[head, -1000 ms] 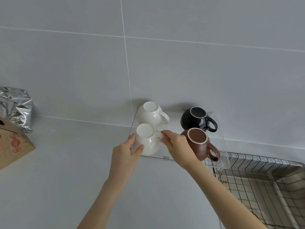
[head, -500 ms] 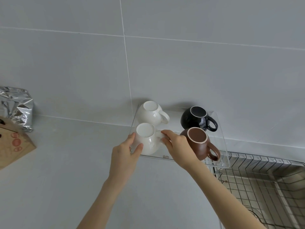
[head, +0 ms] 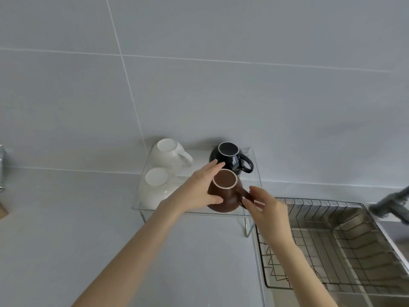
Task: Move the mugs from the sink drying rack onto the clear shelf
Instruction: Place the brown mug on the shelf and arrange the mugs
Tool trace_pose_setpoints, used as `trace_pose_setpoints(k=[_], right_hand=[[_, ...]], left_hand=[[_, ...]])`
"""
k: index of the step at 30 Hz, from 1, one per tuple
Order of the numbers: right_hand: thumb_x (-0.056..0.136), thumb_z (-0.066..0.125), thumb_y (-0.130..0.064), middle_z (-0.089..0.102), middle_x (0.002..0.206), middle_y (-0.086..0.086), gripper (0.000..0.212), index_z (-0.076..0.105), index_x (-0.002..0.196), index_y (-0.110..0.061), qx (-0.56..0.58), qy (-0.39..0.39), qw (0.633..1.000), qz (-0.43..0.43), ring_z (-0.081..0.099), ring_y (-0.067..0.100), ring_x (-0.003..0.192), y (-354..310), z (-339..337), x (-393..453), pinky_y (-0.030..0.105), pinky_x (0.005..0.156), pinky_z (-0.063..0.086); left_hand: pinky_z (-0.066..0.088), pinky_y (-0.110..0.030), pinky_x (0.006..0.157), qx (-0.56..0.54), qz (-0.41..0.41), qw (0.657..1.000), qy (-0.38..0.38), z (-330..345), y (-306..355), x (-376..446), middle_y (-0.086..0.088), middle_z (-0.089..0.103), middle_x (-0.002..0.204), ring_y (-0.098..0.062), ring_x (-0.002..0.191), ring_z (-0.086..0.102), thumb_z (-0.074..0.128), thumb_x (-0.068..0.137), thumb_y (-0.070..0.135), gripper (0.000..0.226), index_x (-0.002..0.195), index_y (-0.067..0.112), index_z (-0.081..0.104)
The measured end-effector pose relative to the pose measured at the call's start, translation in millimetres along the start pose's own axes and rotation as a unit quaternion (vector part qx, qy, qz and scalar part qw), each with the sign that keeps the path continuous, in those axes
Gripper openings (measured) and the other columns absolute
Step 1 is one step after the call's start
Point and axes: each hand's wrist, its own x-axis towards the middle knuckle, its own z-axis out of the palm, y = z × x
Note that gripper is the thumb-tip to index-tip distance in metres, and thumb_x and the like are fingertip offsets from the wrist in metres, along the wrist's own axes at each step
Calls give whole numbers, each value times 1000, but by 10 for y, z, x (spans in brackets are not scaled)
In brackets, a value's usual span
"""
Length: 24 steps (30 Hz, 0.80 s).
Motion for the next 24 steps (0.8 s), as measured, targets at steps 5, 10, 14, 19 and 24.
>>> trace_pose_setpoints(k=[5, 10, 14, 19, 24], right_hand=[[81, 62, -17, 75, 82, 7, 13, 66, 93, -16, -65, -35, 996, -59, 68, 28, 82, 101, -52, 135, 43, 75, 54], [79, 64, -1, 71, 74, 3, 14, 69, 91, -5, 32, -66, 995, -72, 69, -3, 72, 191, -241, 350, 8, 71, 51], [75, 64, 9, 71, 85, 9, 20, 69, 93, 1, 98, -110, 987, -56, 63, -14, 60, 257, -334, 536, -3, 65, 44], [74, 67, 8, 69, 90, 1, 23, 68, 96, 0, 89, -122, 986, -65, 61, -19, 61, 337, -326, 621, -4, 67, 41], [74, 68, 6, 68, 89, -1, 23, 68, 96, -1, 84, -112, 987, -81, 60, -21, 65, 373, -300, 618, -5, 69, 41]], left_hand=[[36, -30, 107, -24, -51, 997, -44, -43, -3, 203, -3, 50, 139, -18, 128, 46, 83, 57, 14, 93, 137, 21, 35], [49, -37, 92, -27, -43, 998, 41, 69, 96, 171, -2, 70, 109, -19, 103, 62, 86, 51, 22, 70, 114, 23, 58], [51, -40, 84, 50, -73, 992, 91, 232, 135, 158, -1, 72, 102, -23, 97, 63, 82, 49, 41, 72, 115, 26, 56], [52, -40, 78, 85, -85, 984, 131, 323, 175, 116, 0, 73, 92, -24, 87, 63, 79, 51, 48, 65, 108, 27, 57], [51, -40, 82, 80, -86, 985, 128, 350, 163, 94, 0, 72, 99, -25, 92, 62, 78, 53, 48, 69, 115, 26, 54]])
